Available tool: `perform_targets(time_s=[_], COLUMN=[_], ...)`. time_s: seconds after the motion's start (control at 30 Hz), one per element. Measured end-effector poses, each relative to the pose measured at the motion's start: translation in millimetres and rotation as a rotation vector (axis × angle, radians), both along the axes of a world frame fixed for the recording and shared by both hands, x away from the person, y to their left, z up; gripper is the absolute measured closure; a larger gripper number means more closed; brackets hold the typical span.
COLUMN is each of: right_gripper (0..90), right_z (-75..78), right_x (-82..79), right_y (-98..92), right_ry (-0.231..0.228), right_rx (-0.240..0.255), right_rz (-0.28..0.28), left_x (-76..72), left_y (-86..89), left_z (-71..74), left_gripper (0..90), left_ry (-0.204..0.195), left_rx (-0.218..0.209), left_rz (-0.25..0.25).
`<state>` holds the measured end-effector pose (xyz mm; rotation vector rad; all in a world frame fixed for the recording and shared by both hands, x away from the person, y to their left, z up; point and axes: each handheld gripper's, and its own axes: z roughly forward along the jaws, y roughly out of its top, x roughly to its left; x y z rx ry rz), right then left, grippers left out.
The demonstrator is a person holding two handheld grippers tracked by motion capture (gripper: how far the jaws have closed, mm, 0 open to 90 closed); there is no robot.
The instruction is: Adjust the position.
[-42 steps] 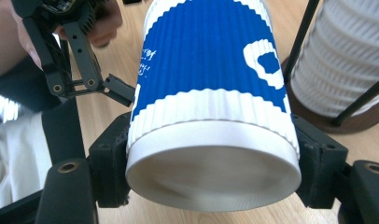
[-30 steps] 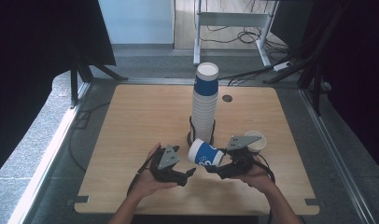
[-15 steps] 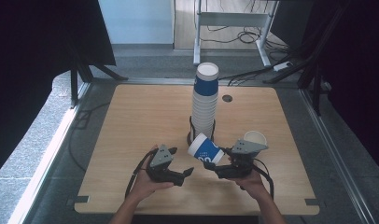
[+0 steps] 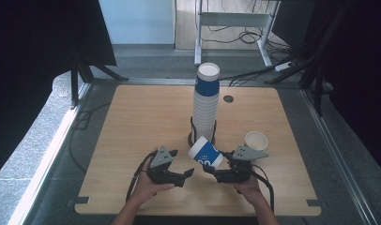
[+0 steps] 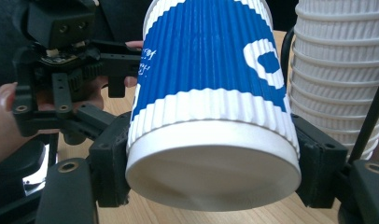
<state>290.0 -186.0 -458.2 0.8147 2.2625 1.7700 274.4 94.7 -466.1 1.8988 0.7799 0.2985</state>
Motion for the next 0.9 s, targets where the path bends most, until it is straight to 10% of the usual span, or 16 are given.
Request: perform_targets(time_s=[0.63, 0.9], right_gripper=[27.4, 27.4], right_z=[-19.8, -22.7], right_x=[-6.4, -9.1], right_y=[8.5, 12.2], right_ry=[-0.065, -0.094], right_rx=[0.037, 0.052], right_rz=[-0.045, -0.051], left_x=[6.3, 9.7], left_y=[9.2, 2.8], left_z=[-2.3, -3.6], left_gripper=[8.0, 8.0], left_ry=[0.172, 0.199], left_rx=[-0.313, -0.348], left_rz=[-0.048, -0.052])
